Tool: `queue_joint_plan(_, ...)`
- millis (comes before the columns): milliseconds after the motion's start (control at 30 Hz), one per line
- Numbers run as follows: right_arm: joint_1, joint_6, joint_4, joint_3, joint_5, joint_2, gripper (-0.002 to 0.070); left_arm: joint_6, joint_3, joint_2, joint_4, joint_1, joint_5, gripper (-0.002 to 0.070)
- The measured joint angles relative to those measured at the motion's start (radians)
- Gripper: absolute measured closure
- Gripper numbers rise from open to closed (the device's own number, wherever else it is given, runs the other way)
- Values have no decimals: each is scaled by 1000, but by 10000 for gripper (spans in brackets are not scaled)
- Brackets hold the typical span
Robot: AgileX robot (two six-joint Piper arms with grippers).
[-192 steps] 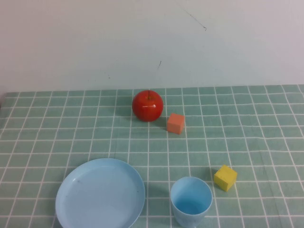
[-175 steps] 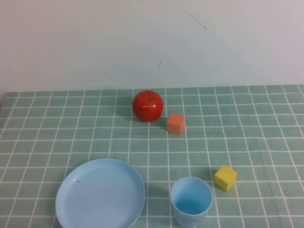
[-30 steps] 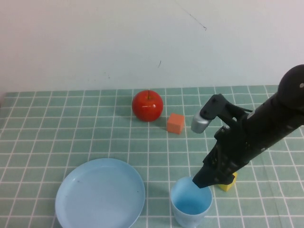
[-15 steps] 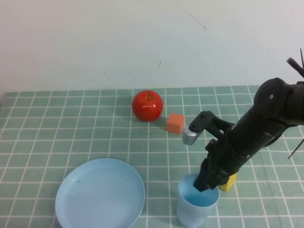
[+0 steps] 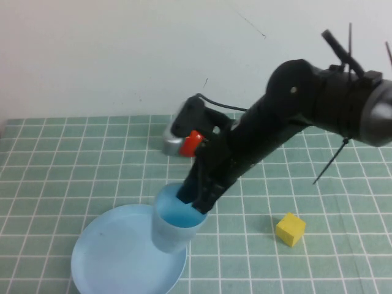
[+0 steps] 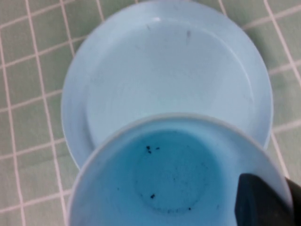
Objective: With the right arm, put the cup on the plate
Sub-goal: Place the cup on the plate
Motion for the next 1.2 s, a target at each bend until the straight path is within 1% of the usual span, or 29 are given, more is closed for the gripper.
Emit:
queue_joint_plan(133, 82, 10, 0, -103, -26, 75, 652, 0, 0, 0, 0, 0, 0, 678)
queue_joint_plan(267, 118, 26, 0, -216, -12, 187, 652, 0, 0, 0, 0, 0, 0, 678)
queue_joint_plan(433, 125, 68, -23, -354, 58, 321, 652, 0, 0, 0, 0, 0, 0, 678)
queue_joint_plan(633, 125, 169, -157, -495, 163, 395, 652, 0, 0, 0, 0, 0, 0, 678)
queue_joint_plan(733, 125, 178, -185, -522, 186, 402, 652, 0, 0, 0, 0, 0, 0, 678)
queue_joint_plan(1100, 125, 166, -163, -529, 174, 409, 649, 0, 0, 0, 0, 0, 0, 678)
queue_joint_plan(1200, 125, 165, -145, -529, 159, 409, 605, 0, 0, 0, 0, 0, 0, 678)
